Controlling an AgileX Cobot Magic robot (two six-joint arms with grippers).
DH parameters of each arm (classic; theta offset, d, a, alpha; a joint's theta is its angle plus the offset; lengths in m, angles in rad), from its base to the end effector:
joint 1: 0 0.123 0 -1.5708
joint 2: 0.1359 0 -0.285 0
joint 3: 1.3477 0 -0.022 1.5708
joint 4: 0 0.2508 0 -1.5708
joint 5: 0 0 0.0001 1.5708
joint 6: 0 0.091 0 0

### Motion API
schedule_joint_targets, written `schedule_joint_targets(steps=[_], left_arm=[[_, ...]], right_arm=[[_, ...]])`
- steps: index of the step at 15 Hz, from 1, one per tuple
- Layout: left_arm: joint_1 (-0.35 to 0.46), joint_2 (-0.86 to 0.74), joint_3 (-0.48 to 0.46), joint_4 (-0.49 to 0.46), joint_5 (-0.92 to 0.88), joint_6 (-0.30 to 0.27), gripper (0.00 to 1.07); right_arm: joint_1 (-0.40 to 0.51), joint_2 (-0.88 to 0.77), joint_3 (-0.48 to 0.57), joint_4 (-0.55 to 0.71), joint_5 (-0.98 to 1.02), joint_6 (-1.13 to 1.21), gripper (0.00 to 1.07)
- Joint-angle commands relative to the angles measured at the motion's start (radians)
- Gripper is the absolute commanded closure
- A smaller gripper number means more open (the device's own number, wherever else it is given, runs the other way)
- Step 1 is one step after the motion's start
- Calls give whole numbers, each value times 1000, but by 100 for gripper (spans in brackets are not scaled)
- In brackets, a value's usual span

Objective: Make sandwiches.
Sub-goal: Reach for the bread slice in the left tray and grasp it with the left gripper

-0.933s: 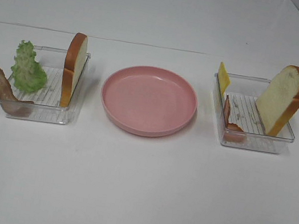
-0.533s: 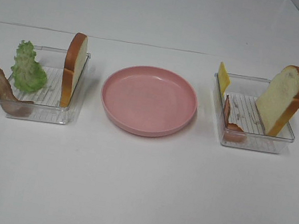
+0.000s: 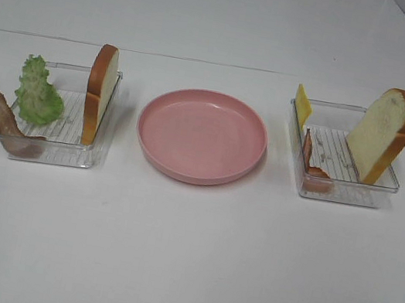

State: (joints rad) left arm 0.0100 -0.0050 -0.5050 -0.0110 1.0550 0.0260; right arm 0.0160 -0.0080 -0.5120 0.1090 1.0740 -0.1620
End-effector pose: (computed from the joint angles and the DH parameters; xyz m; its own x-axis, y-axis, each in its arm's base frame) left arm -0.0060 -0.0009 0.2791 -0.4419 0.0162 -0.8969 0.0077 0.9999 0.0142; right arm -0.0084 0.0086 0.2799 -0.4339 -0.1161 -0.8934 -0.1499 0.9871 -0.0555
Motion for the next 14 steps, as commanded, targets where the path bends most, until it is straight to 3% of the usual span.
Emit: schedule_joint_targets(steps=[1, 9, 14], left_arm=[[2, -21, 6, -8, -10, -2, 30], [2, -20, 0, -10, -14, -2, 30], [2, 122, -103, -15, -124, -2, 30]], right_arm=[[-6, -12, 5, 4, -9, -1, 27], [-6, -12, 5, 4, -9, -1, 27], [-6, -12, 5, 4, -9, -1, 27]])
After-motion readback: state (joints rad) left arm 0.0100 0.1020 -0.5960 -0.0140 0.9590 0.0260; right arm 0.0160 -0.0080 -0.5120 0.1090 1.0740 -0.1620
